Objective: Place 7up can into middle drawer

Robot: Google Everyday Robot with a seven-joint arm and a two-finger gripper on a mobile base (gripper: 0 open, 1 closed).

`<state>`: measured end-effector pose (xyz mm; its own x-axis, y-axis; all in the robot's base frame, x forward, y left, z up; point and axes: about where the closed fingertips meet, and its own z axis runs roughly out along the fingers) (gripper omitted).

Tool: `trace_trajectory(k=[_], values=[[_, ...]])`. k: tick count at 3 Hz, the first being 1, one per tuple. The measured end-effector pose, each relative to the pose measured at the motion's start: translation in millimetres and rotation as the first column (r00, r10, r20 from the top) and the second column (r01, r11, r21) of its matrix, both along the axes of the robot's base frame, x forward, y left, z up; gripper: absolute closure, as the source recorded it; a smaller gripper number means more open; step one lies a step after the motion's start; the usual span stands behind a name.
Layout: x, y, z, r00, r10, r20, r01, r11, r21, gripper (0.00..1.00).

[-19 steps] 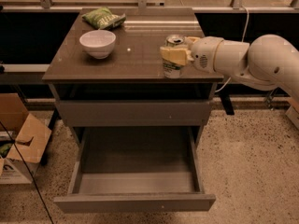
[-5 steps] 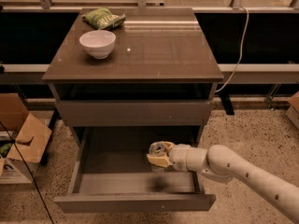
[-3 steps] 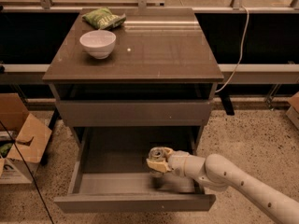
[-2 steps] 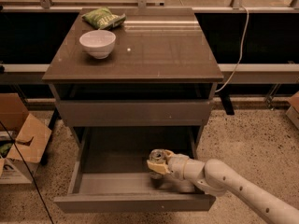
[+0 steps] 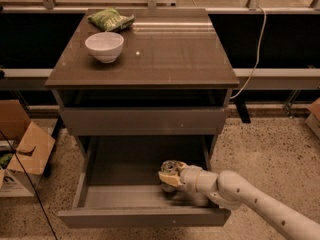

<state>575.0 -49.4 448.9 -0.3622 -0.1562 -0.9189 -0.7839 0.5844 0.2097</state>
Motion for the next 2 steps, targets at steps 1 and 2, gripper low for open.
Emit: trace_trajectory(k=[1,2], values=[[-1.6,5.0,-6.4,0.9998,0.003,-0.02,-0.003,1.0,-0.013,0.58],[-1.9,7.8,-6.2,0.9998,0.007,-0.02,-0.008,1.0,-0.011,0.27]])
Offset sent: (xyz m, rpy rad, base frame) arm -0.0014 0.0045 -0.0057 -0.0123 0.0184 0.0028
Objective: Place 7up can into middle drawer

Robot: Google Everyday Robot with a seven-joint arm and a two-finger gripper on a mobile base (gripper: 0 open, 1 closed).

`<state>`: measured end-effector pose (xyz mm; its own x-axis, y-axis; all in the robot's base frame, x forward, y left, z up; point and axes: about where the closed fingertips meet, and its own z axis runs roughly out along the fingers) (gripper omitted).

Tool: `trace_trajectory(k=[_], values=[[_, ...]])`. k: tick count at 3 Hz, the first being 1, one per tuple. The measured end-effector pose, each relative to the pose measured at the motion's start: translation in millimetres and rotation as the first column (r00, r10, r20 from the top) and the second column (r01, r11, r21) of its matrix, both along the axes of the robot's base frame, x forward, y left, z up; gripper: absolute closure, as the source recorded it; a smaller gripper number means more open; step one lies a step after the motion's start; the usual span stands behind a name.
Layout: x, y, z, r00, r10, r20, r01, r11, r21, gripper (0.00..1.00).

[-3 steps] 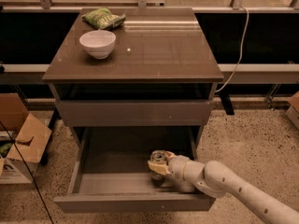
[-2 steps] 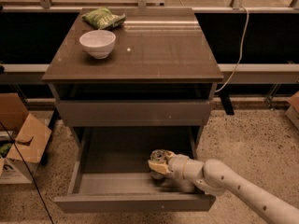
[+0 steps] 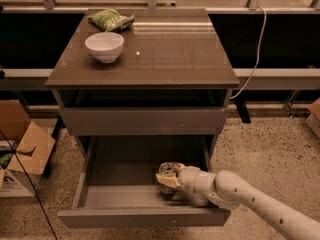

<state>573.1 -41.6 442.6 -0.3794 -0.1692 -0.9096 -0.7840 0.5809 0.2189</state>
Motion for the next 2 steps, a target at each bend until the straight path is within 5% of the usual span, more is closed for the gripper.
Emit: trace_trajectory(k=[1,2], values=[[-0.2,1.7,-0.1,1.0,0.003,0.0,-0.003,1.0,0.001,0.04],[-0.4,2.7,-0.1,1.0,0.004,-0.001,-0.004,1.0,0.002,0.0]])
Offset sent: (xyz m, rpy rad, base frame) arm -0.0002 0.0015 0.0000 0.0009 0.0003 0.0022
